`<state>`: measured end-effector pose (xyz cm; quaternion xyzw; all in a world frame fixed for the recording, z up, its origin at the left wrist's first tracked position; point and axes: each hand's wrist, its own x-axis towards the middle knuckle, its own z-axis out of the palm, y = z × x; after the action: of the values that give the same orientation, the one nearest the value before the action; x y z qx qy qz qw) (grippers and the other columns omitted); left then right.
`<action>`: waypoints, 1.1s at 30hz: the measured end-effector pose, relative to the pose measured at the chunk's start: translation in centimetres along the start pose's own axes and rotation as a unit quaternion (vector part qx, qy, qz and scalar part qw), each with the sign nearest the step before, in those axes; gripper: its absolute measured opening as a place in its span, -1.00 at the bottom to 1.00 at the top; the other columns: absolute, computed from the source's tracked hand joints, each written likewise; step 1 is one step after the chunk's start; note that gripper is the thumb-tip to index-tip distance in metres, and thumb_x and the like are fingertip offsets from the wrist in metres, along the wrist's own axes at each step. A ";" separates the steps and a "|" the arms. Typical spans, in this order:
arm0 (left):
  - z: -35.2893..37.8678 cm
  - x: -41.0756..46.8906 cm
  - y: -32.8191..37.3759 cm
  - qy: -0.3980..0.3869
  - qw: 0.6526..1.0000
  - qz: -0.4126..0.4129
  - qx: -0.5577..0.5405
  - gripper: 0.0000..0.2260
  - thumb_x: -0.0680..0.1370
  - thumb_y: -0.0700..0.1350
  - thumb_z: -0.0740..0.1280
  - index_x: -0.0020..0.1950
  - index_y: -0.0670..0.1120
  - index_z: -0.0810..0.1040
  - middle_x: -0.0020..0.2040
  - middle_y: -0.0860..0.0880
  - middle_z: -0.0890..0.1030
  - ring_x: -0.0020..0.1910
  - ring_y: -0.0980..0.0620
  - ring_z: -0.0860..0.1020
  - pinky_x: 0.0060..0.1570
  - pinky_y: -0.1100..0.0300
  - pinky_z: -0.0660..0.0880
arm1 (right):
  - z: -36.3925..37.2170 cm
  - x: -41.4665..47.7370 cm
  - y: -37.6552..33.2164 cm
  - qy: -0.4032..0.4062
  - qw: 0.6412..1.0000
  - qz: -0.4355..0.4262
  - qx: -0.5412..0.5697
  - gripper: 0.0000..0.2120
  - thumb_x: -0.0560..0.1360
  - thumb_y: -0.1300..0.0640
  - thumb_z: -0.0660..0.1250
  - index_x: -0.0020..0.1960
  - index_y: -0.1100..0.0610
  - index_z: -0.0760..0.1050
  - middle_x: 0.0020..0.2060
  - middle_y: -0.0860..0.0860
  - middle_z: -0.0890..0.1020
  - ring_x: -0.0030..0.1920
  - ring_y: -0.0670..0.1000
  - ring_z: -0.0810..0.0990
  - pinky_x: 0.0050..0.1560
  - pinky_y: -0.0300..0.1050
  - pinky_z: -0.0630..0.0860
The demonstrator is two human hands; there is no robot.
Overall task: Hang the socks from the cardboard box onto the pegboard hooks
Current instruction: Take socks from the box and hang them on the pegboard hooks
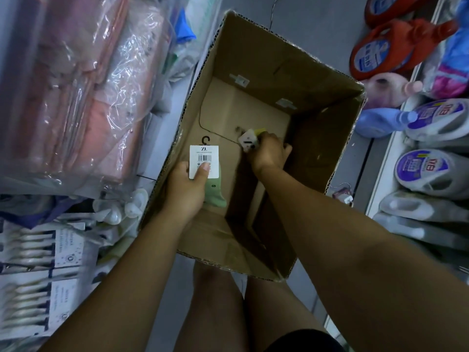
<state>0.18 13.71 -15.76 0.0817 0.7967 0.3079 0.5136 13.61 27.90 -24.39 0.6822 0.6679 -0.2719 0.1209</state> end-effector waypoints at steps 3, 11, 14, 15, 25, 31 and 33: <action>0.0 -0.9 0.5 0.001 0.999 -0.026 -0.021 -0.68 0.62 0.11 0.33 0.23 -0.08 0.56 0.09 -0.03 0.68 0.04 0.01 0.65 -0.11 0.15 0.53 | -0.8 -1.6 -0.3 0.001 0.989 0.051 0.140 -0.78 0.58 -0.03 0.35 0.13 0.08 0.53 0.14 0.10 0.60 0.20 0.21 0.46 0.26 0.15 0.45; -0.5 -6.8 4.7 -0.036 0.997 -0.019 -0.070 -0.35 0.38 0.13 0.60 0.33 0.07 0.34 0.10 0.09 0.58 0.06 0.11 0.59 -0.07 0.19 0.53 | -9.1 -11.0 -1.2 0.021 0.900 -0.079 0.429 -0.78 0.57 0.06 0.40 0.19 0.10 0.57 -0.05 -0.19 0.65 -0.02 -0.25 0.64 -0.06 -0.26 0.62; -1.0 -9.6 5.9 -0.044 0.994 -0.005 -0.103 -0.39 0.33 0.24 0.57 0.22 0.09 0.36 0.13 0.02 0.60 0.11 0.00 0.62 0.15 -0.04 0.58 | -13.1 -14.4 -1.0 0.006 0.884 -0.134 0.447 -0.80 0.58 0.09 0.40 0.18 0.09 0.54 -0.03 -0.18 0.65 -0.04 -0.23 0.65 -0.14 -0.32 0.59; -1.3 -10.7 6.4 -0.041 0.993 0.007 -0.114 -0.42 0.29 0.29 0.55 0.16 0.10 0.41 0.11 0.01 0.62 0.11 -0.01 0.63 0.20 -0.08 0.57 | -14.4 -15.3 -0.8 0.002 0.882 -0.149 0.446 -0.82 0.57 0.09 0.41 0.16 0.07 0.55 -0.04 -0.18 0.65 -0.04 -0.21 0.65 -0.14 -0.31 0.59; -4.5 -22.3 8.8 0.022 0.942 0.115 -0.314 -0.62 0.62 0.05 0.28 0.39 -0.05 0.53 0.24 -0.04 0.69 0.26 -0.02 0.63 0.28 0.04 0.52 | -24.4 -22.2 0.0 -0.128 0.853 -0.302 0.406 -0.85 0.61 0.06 0.35 0.17 -0.03 0.55 -0.06 -0.28 0.65 -0.04 -0.24 0.64 -0.16 -0.28 0.58; -7.4 -30.0 8.6 0.140 0.902 0.185 -0.363 -0.77 0.64 0.06 0.21 0.23 0.10 0.58 0.15 0.07 0.71 0.16 0.05 0.65 -0.09 0.12 0.61 | -26.5 -26.8 -2.3 -0.214 0.811 -0.403 0.367 -0.85 0.60 0.10 0.36 0.09 -0.15 0.56 -0.07 -0.27 0.69 -0.05 -0.17 0.67 -0.12 -0.28 0.57; -8.7 -32.7 7.9 0.177 0.883 0.208 -0.382 -0.72 0.56 0.10 0.25 0.22 0.10 0.59 0.17 0.07 0.71 0.16 0.05 0.65 -0.01 0.09 0.61 | -26.7 -28.8 -3.6 -0.243 0.793 -0.431 0.356 -0.86 0.60 0.10 0.36 0.12 -0.08 0.59 -0.05 -0.18 0.71 -0.05 -0.14 0.68 -0.12 -0.26 0.57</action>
<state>6.20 1.86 16.37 -0.0128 0.6595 0.6977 0.2795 16.82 17.92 13.66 0.2297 0.6975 -0.6711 -0.1019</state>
